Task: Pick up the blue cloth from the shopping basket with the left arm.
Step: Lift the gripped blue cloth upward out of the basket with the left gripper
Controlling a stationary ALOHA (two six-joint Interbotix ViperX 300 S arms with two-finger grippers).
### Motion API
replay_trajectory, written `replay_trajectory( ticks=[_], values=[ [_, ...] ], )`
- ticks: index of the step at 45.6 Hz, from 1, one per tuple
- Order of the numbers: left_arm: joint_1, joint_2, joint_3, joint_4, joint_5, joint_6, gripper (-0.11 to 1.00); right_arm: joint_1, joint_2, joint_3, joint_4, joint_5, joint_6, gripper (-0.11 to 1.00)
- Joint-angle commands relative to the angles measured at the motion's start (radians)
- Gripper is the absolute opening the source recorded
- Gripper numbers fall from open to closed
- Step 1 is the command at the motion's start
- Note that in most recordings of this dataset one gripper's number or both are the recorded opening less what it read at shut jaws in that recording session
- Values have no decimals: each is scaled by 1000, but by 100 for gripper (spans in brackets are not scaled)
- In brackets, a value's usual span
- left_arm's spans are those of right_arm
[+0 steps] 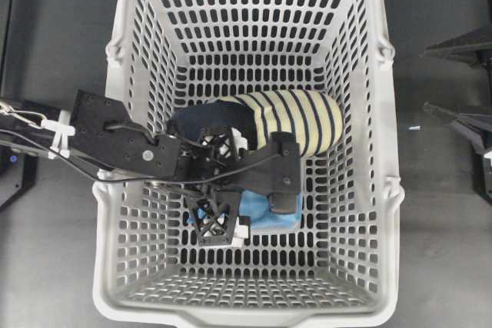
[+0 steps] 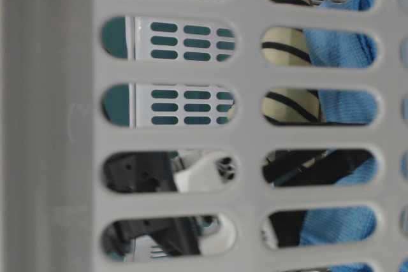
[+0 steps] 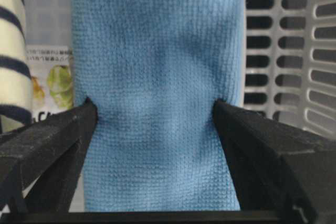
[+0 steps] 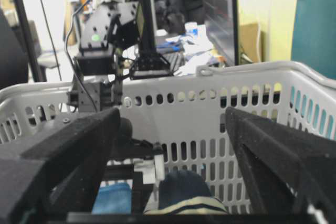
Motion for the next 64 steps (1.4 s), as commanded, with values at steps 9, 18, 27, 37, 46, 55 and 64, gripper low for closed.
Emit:
replay_trajectory(
  ticks=[9, 18, 27, 37, 46, 55, 64],
  values=[
    [-2, -21, 35, 5, -9, 2, 77, -5, 5, -8, 5, -11, 3, 78],
    [-2, -44, 21, 5, -5, 3, 30, -5, 0, -8, 3, -11, 3, 78],
    [-2, -120, -29, 5, 5, 3, 16, -5, -12, -6, 3, -11, 3, 78],
    [-2, -229, -144, 5, 72, 3, 16, -6, -20, -3, 3, -11, 3, 78],
    [-2, -296, -258, 5, 210, 2, 16, -6, -20, 0, 3, -11, 3, 78],
    [2, -302, -321, 5, 295, 3, 15, -6, -20, -2, 5, -12, 3, 78],
    [3, -298, -319, 5, 302, 3, 16, -5, -21, 0, 5, -15, 3, 78]
  ],
)
